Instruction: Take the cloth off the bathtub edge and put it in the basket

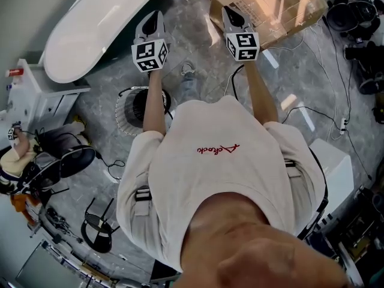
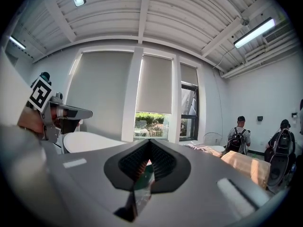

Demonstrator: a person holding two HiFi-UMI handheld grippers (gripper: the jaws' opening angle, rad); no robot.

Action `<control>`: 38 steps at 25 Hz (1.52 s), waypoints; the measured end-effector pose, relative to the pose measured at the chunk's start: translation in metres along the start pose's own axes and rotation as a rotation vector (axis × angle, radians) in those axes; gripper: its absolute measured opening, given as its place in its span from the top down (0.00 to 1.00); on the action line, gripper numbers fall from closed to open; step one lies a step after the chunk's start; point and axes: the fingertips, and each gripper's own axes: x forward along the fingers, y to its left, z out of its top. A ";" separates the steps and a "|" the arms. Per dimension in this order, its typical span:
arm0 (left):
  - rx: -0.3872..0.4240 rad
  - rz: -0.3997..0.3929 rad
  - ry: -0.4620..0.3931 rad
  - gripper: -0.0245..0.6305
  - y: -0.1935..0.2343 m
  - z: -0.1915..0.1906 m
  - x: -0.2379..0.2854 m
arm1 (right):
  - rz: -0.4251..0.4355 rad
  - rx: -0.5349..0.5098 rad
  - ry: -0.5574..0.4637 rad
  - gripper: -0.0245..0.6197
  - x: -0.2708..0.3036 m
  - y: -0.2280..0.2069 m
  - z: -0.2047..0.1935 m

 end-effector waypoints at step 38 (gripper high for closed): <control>-0.027 -0.055 -0.010 0.96 0.218 0.027 0.268 | -0.053 -0.033 0.021 0.95 0.332 -0.050 0.054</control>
